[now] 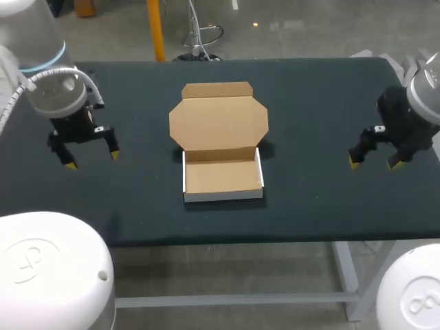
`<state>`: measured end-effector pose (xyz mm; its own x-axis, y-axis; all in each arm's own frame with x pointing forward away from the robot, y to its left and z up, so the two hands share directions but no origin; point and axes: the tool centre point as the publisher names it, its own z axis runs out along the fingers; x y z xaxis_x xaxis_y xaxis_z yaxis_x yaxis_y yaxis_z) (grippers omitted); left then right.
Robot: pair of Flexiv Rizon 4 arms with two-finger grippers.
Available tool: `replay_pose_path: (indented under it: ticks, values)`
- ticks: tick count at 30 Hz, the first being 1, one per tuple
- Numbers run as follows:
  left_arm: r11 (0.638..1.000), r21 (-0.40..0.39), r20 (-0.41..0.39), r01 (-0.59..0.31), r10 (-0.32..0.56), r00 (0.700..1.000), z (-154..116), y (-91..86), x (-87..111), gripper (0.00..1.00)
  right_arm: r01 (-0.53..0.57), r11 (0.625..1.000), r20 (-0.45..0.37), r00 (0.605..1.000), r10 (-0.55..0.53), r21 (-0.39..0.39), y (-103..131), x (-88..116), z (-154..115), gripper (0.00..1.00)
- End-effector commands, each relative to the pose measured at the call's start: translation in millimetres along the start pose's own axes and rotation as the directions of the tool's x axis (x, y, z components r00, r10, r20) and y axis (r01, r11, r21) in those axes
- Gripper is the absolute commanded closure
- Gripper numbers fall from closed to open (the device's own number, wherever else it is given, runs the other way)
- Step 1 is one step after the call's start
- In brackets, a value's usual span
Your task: Assemble the packaging by folding the flat box into shape, placing the metal phone stand inside, and closing the box properly
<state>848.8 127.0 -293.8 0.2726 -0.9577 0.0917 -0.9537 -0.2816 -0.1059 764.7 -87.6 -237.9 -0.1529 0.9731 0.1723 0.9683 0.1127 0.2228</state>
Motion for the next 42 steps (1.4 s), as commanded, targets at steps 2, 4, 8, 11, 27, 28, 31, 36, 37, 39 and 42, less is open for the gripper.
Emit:
replay_pose_path:
  ticks: [2, 4, 8, 11, 27, 28, 31, 36, 37, 39, 42]
  values:
    - [0.995, -0.097, 0.006, 0.0, 0.0, 1.0, 10.4, -15.7, 4.3, 0.0, 0.0, 1.0, 0.001, 1.0, 0.0, 0.006, 0.6, 0.8, -3.1, 0.0]
    - [0.995, -0.097, 0.006, 0.0, 0.0, 1.0, 10.4, -15.7, 4.3, 0.0, 0.0, 1.0, 0.001, 1.0, 0.0, 0.006, 0.6, 0.8, -3.1, 0.0]
    - [0.995, -0.097, 0.006, 0.0, 0.0, 1.0, 10.4, -15.7, 4.3, 0.0, 0.0, 1.0, 0.001, 1.0, 0.0, 0.006, 0.6, 0.8, -3.1, 0.0]
    - [0.995, -0.097, 0.006, 0.0, 0.0, 1.0, 10.4, -15.7, 4.3, 0.0, 0.0, 1.0, 0.001, 1.0, 0.0, 0.006, 0.6, 0.8, -3.1, 0.0]
    - [0.997, -0.078, 0.021, -0.014, 0.015, 1.0, 20.8, -31.5, 4.6, 0.0, 0.0, 1.0, 0.001, 1.0, 0.0, 0.006, 0.6, 0.8, -3.1, 0.0]
    - [0.997, -0.081, 0.017, -0.018, 0.019, 1.0, 22.3, -35.5, 4.6, 0.0, 0.0, 1.0, 0.001, 1.0, 0.0, 0.006, 0.6, 0.8, -3.1, 0.0]
    - [0.997, -0.077, 0.015, -0.024, 0.025, 1.0, 27.8, -49.4, 4.4, 0.0, 0.0, 1.0, 0.001, 1.0, 0.0, 0.006, 0.6, 0.8, -3.1, 0.0]
    - [0.996, -0.079, 0.015, -0.033, 0.035, 0.999, 40.5, -70.4, 1.6, 0.0, 0.0, 1.0, 0.001, 1.0, 0.0, 0.006, 0.6, 0.8, -3.1, 0.0]
    - [0.996, -0.085, 0.009, -0.04, 0.041, 0.999, 43.0, -75.0, 0.5, 0.0, 0.0, 1.0, 0.001, 1.0, 0.0, 0.006, 0.6, 0.8, -3.1, 0.0]
    - [0.996, -0.082, 0.015, -0.041, 0.043, 0.999, 50.0, -85.3, -0.6, 0.0, 0.0, 1.0, 0.001, 1.0, 0.0, 0.006, 0.6, 0.8, -3.1, 0.0]
    - [0.995, -0.089, 0.015, -0.051, 0.052, 0.999, 58.5, -103.3, -0.8, 0.0, 0.0, 1.0, 0.001, 1.0, 0.0, 0.006, 0.6, 0.8, -3.1, 0.0]
